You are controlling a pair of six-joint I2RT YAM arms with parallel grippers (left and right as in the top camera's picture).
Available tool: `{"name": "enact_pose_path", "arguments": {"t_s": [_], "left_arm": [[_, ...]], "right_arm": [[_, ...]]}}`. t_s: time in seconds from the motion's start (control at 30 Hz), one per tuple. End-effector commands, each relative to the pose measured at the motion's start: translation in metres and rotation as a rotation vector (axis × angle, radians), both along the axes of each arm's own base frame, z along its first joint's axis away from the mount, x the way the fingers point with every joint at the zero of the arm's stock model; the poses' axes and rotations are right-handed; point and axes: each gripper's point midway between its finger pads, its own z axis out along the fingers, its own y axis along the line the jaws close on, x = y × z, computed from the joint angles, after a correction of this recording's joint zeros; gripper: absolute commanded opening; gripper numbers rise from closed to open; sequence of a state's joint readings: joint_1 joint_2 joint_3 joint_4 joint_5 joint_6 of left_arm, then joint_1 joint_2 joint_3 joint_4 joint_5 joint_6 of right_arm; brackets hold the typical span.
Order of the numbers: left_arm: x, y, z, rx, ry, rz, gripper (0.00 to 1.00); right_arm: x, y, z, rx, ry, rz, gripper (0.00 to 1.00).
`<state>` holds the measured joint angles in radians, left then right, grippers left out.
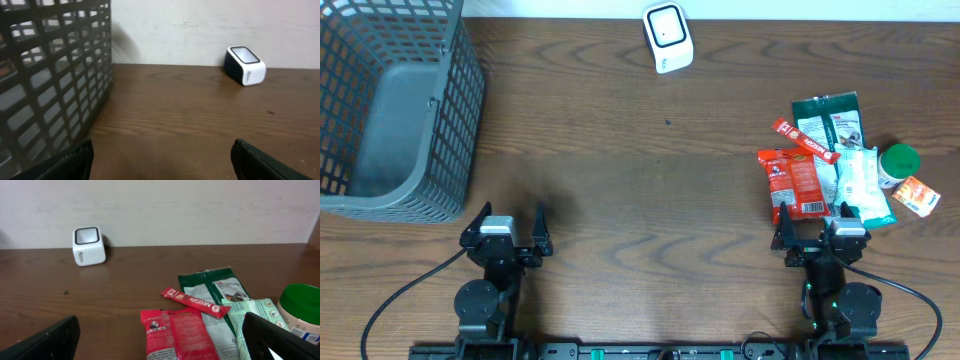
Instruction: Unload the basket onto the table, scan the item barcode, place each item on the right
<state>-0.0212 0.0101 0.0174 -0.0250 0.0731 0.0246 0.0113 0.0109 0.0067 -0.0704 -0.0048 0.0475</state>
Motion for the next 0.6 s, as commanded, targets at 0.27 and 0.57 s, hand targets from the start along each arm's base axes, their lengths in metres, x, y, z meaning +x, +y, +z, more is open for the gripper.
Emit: {"name": "enact_pose_path", "arguments": {"t_s": [0.27, 0.57], "left_arm": [[0.001, 0.009, 0.000, -0.048, -0.012, 0.053, 0.88], [0.001, 0.007, 0.006, -0.050, -0.039, 0.045, 0.88]], "right_arm": [[0.000, -0.001, 0.000, -0.011, 0.000, -0.003, 0.99], [0.000, -0.001, 0.000, -0.011, 0.000, -0.003, 0.99]]}}
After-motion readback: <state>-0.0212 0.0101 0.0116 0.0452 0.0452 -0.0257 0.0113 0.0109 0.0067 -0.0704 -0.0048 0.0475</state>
